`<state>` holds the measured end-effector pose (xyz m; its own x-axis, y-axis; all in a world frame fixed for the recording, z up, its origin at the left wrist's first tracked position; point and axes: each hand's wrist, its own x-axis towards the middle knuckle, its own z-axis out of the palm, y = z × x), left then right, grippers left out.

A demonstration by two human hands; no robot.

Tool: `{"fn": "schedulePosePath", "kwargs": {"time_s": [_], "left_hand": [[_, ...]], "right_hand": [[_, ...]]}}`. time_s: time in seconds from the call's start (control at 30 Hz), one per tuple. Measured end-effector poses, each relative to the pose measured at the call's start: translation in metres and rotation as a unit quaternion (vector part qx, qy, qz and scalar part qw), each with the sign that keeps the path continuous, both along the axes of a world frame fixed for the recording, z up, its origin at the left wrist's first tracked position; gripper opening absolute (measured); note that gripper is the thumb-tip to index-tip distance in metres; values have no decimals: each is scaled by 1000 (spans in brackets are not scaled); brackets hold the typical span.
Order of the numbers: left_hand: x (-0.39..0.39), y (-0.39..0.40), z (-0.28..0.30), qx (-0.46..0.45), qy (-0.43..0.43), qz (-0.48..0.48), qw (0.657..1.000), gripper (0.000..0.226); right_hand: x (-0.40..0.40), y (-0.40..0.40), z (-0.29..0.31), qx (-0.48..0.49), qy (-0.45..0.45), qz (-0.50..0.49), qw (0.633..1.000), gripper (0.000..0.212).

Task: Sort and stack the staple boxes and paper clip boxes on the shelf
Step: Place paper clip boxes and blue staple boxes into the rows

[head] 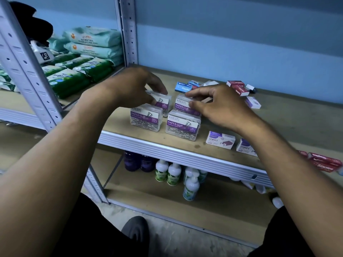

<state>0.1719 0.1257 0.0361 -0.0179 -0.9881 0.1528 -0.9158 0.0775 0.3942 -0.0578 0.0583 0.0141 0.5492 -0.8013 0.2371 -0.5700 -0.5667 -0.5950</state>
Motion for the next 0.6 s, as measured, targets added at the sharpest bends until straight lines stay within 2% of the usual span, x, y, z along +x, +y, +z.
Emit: {"fn": "schedulePosePath", "kwargs": {"time_s": [0.1, 0.33, 0.6], "left_hand": [[3, 0, -1, 12, 6, 8, 1000, 36], [3, 2, 1, 27, 21, 10, 999, 42], [-18, 2, 11, -43, 35, 0, 998, 30]], "right_hand": [[2, -1, -2, 0, 30, 4, 1000, 29], [0, -1, -3, 26, 35, 21, 999, 35], [-19, -8, 0, 33, 8, -1, 999, 21]]}}
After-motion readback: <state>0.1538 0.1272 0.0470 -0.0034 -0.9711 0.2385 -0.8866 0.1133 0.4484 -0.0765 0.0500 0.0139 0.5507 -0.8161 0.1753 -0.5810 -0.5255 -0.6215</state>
